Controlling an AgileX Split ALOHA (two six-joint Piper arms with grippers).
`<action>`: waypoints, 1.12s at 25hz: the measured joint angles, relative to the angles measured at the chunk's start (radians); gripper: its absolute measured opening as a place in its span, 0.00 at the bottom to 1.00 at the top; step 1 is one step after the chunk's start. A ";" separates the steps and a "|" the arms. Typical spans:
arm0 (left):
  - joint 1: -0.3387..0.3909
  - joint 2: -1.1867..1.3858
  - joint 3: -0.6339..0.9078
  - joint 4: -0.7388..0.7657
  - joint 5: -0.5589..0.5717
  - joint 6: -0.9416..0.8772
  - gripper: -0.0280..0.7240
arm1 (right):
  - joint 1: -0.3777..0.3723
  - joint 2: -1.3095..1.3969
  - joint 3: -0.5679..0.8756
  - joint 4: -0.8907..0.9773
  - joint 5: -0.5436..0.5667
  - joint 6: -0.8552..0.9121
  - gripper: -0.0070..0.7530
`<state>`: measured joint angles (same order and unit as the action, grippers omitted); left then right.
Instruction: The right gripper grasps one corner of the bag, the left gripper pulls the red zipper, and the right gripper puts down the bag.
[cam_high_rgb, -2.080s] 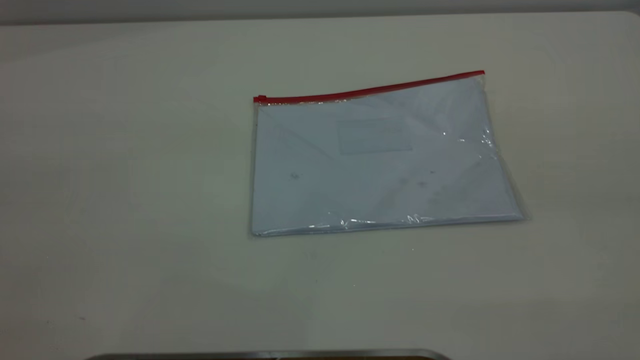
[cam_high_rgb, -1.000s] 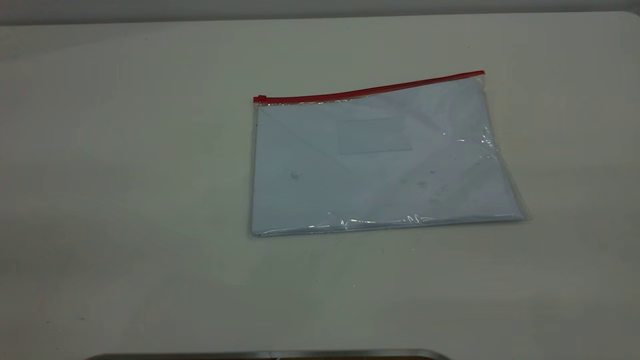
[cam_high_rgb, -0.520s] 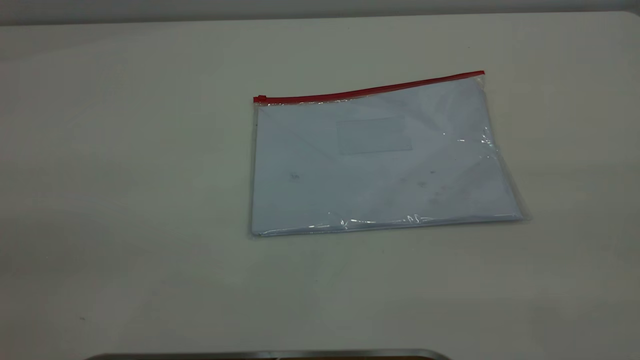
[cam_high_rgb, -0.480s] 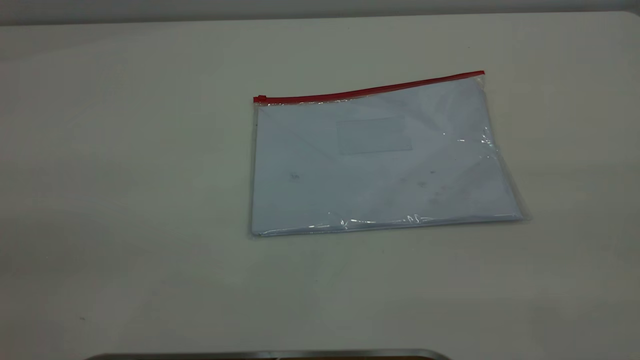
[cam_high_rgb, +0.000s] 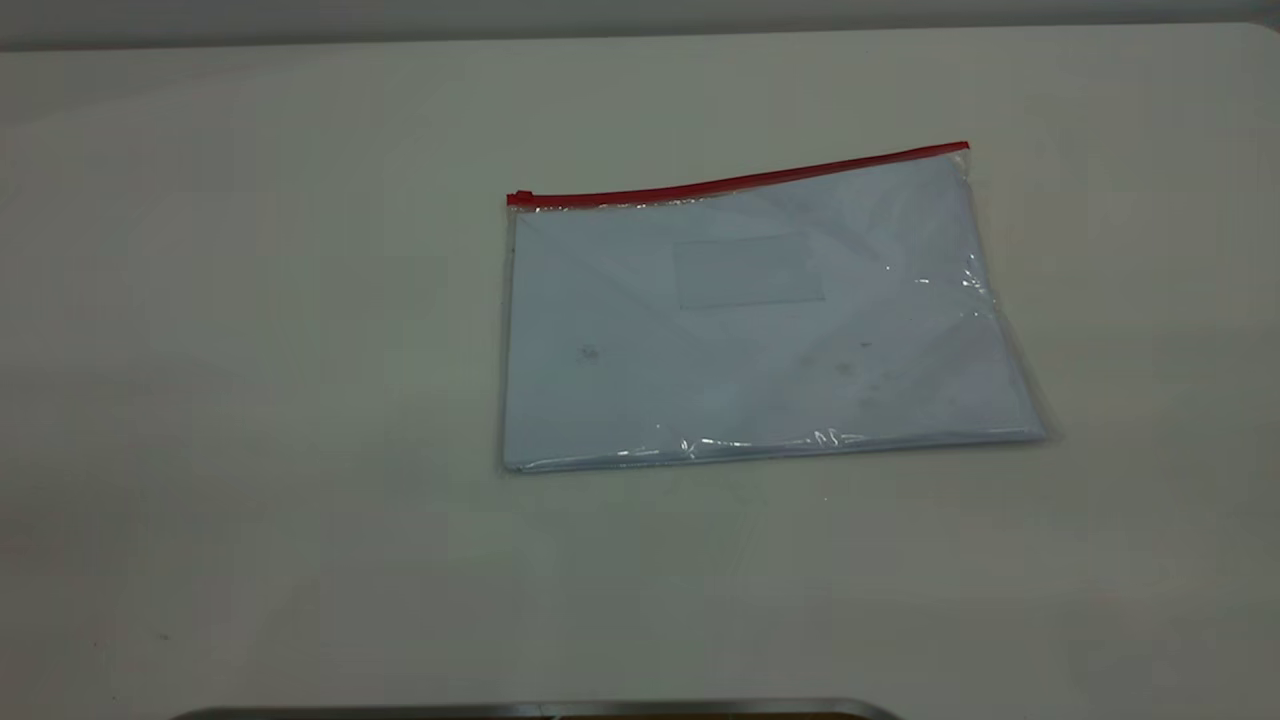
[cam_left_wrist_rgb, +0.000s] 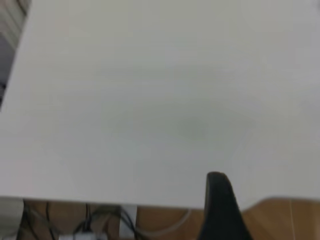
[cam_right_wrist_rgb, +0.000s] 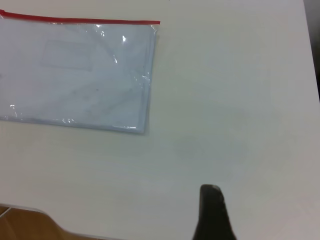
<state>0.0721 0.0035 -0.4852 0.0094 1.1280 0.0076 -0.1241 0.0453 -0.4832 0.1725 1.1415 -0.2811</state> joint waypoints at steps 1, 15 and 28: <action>0.000 -0.014 0.000 -0.001 0.001 0.000 0.77 | 0.000 0.000 0.000 0.000 0.000 0.000 0.74; 0.003 -0.022 0.000 -0.001 0.006 0.000 0.77 | 0.000 0.000 0.000 0.000 0.000 0.000 0.74; 0.003 -0.022 0.000 -0.001 0.006 -0.001 0.77 | 0.084 -0.015 0.000 0.000 0.000 0.000 0.74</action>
<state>0.0753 -0.0187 -0.4852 0.0085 1.1337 0.0066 -0.0401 0.0303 -0.4832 0.1725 1.1415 -0.2811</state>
